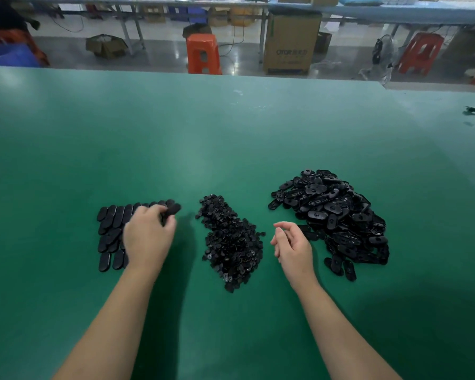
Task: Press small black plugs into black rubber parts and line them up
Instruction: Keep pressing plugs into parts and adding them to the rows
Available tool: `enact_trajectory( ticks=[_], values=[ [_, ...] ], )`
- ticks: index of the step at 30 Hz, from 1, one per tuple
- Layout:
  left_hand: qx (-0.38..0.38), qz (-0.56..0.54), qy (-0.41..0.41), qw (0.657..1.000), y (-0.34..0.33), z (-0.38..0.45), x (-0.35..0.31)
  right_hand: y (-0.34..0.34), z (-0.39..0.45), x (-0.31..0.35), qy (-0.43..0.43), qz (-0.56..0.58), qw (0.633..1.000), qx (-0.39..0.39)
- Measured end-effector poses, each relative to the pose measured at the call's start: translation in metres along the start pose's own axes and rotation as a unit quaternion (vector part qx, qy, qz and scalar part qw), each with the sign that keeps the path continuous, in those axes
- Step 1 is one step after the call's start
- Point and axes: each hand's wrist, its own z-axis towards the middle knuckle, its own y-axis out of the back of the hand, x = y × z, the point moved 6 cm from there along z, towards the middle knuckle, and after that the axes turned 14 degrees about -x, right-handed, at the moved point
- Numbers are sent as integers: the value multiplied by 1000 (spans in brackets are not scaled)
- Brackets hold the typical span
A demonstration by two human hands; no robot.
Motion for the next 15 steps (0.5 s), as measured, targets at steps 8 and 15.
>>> enact_trajectory(
  ticks=[8,15],
  values=[
    [-7,80,85,993,14,12,63,1,-2,3,1,-11,1000,-2],
    [-1,-51,17,999,2,-3,12,1,-3,4,4,-20,1000,-3]
  ],
)
